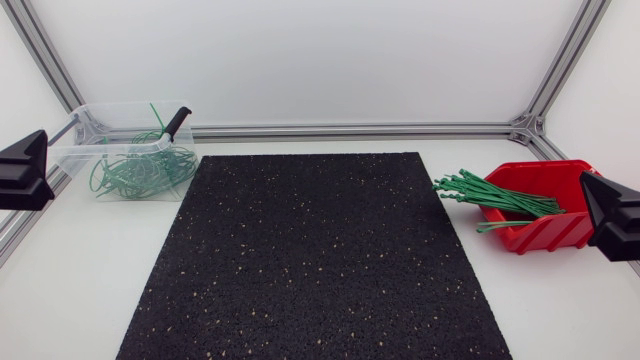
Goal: Take a green cable tie from the red box, thread the tail through the head to close it, then place it in the transparent bin on the left.
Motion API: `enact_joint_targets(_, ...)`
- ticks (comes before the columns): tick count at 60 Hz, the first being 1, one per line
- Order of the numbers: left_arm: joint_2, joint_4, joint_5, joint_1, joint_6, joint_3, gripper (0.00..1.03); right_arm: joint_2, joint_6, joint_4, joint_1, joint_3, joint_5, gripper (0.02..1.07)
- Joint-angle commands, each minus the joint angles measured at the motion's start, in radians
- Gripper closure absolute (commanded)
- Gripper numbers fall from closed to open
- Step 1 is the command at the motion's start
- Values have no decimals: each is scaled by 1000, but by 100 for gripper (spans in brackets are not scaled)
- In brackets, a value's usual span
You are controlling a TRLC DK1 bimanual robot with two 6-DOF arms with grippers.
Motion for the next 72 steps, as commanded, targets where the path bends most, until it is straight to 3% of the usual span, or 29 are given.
enact_joint_targets(1,-35,19,3,-7,-29,-64,6,-38,4,29,-5,-65,6,7)
enact_joint_targets(55,-388,58,53,-88,-188,-536,6,-185,71,450,61,-534,8,7)
enact_joint_targets(72,-393,59,53,-89,-191,-542,6,-196,76,480,65,-567,8,7)
